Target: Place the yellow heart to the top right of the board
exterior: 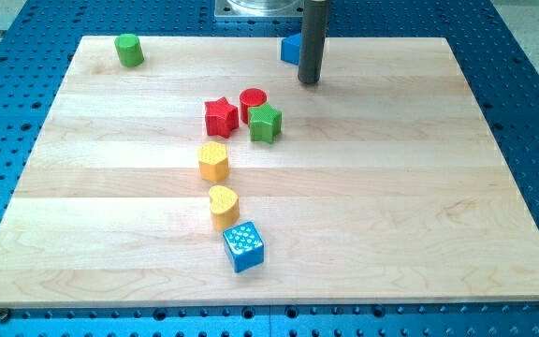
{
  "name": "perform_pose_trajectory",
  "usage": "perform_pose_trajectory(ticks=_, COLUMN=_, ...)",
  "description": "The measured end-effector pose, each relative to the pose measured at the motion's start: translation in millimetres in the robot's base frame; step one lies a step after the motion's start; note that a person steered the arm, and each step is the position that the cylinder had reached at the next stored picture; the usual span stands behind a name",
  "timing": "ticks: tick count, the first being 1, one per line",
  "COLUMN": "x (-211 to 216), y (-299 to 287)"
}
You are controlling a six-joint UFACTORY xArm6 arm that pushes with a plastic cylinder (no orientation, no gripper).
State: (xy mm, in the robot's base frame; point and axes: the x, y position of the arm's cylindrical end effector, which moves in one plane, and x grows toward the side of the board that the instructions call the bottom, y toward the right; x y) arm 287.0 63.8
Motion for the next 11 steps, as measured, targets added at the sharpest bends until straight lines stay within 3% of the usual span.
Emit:
perform_pose_trajectory(ticks=3, x=-21.2, y=-16.6)
perform_pose_trajectory(ticks=4, x=-7.1, y=-51.9)
perform_pose_trajectory(ticks=5, x=37.4, y=-122.5)
perform_pose_trajectory(ticks=6, x=125.8, y=-194.4)
perform_pose_trajectory(ticks=7, x=190.8, y=-201.5)
perform_pose_trajectory(ticks=10, x=222.5, y=-172.1)
perform_pose_trajectory(ticks=11, x=208.1, y=-103.2)
